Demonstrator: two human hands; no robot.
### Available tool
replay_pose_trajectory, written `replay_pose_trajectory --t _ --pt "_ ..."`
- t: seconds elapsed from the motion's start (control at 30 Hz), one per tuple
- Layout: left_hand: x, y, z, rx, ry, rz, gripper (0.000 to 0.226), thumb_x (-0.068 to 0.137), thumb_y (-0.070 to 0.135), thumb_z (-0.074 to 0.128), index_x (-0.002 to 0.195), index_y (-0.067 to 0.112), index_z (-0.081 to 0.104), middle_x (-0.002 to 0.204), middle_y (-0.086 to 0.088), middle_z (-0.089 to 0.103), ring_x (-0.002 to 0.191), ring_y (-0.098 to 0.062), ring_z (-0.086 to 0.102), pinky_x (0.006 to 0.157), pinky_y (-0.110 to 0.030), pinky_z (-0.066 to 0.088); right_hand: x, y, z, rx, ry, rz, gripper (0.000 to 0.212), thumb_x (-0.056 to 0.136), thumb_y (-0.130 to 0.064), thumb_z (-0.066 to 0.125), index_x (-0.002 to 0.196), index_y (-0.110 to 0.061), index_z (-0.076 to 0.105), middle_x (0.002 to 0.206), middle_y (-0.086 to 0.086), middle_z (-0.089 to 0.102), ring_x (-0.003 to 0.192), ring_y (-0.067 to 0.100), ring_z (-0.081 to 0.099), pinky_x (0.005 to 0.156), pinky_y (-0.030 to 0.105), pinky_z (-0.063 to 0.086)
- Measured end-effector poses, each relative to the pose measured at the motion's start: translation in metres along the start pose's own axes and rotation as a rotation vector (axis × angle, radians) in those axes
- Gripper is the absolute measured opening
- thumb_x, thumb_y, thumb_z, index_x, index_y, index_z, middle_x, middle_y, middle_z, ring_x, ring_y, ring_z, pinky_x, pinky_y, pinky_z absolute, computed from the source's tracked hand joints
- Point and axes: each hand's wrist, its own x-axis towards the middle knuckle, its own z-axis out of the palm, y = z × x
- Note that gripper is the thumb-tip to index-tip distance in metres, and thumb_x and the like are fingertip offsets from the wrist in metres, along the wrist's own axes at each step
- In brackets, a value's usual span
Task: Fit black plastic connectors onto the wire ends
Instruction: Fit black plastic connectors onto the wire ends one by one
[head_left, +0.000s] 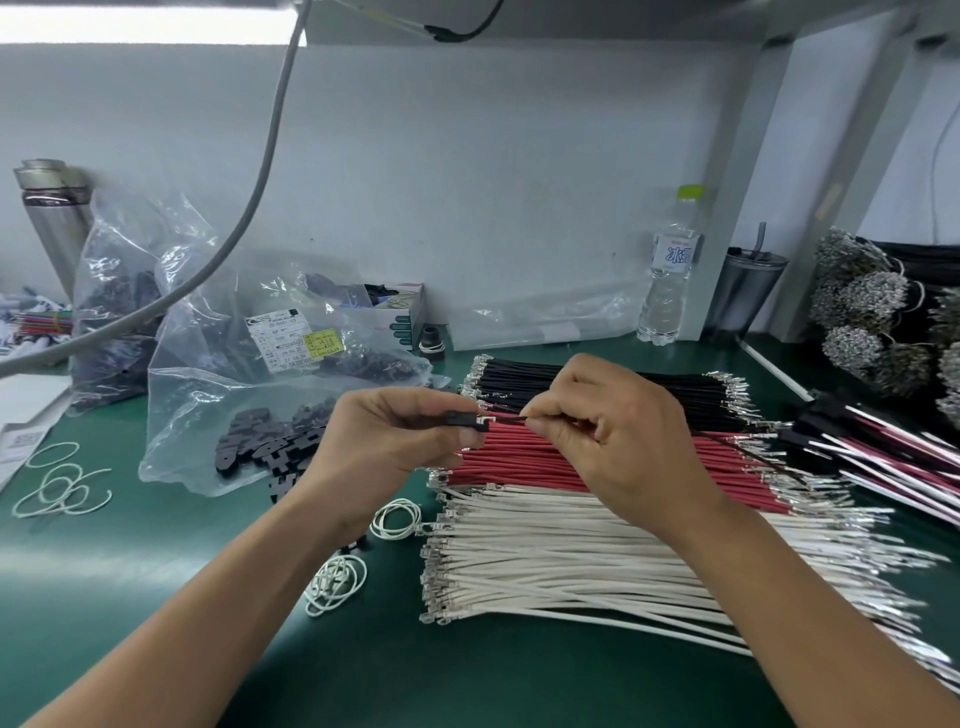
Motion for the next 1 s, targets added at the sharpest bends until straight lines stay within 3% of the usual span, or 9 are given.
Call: replay_pose_trajectory --t 0.2,0.37,0.53,0.77,1.0 --pt "-0.001 0.001 0.000 0.091 -0.002 0.039 0.028 0.064 0.014 0.087 0.092 0.017 0.084 0.090 -0.012 0.080 0.080 -0.025 0.077 0.073 -0.026 0.062 0.000 -0.002 0.004 0.107 -0.060 0.081 0.004 0.090 -0.023 0.074 0.087 -0.025 0.077 0.083 -0.017 0.060 0.079 0.005 0.059 0.070 0.036 0.051" --pt "-0.002 0.002 0.000 0.072 -0.004 0.044 0.026 0.065 0.013 0.085 0.090 0.019 0.085 0.086 -0.011 0.080 0.076 -0.020 0.078 0.067 -0.021 0.060 0.000 -0.006 0.006 0.124 -0.062 0.106 0.005 0.091 -0.023 0.072 0.088 -0.024 0.076 0.084 -0.014 0.061 0.080 0.006 0.060 0.073 0.037 0.051" --pt "0.000 -0.003 0.001 0.264 0.057 0.090 0.025 0.071 0.006 0.087 0.089 0.023 0.084 0.082 -0.003 0.081 0.077 -0.019 0.079 0.073 -0.021 0.061 -0.002 -0.012 0.007 -0.100 -0.065 -0.019 0.007 0.093 -0.023 0.071 0.090 -0.019 0.075 0.084 -0.012 0.060 0.078 0.008 0.057 0.067 0.032 0.051" --pt "-0.003 -0.002 0.006 0.147 0.028 0.088 0.023 0.066 0.012 0.085 0.089 0.017 0.084 0.083 -0.011 0.080 0.075 -0.025 0.079 0.069 -0.024 0.062 -0.001 -0.009 0.012 0.087 -0.065 0.067 0.008 0.093 -0.025 0.069 0.091 -0.020 0.076 0.085 -0.013 0.061 0.079 0.007 0.059 0.070 0.038 0.052" --pt "-0.002 -0.004 0.007 0.159 0.028 0.078 0.026 0.065 0.013 0.084 0.092 0.012 0.083 0.083 -0.012 0.080 0.076 -0.026 0.079 0.072 -0.026 0.063 -0.002 -0.007 0.014 0.075 -0.057 0.061 0.009 0.093 -0.023 0.070 0.089 -0.018 0.075 0.083 -0.011 0.061 0.076 0.008 0.059 0.068 0.038 0.053"
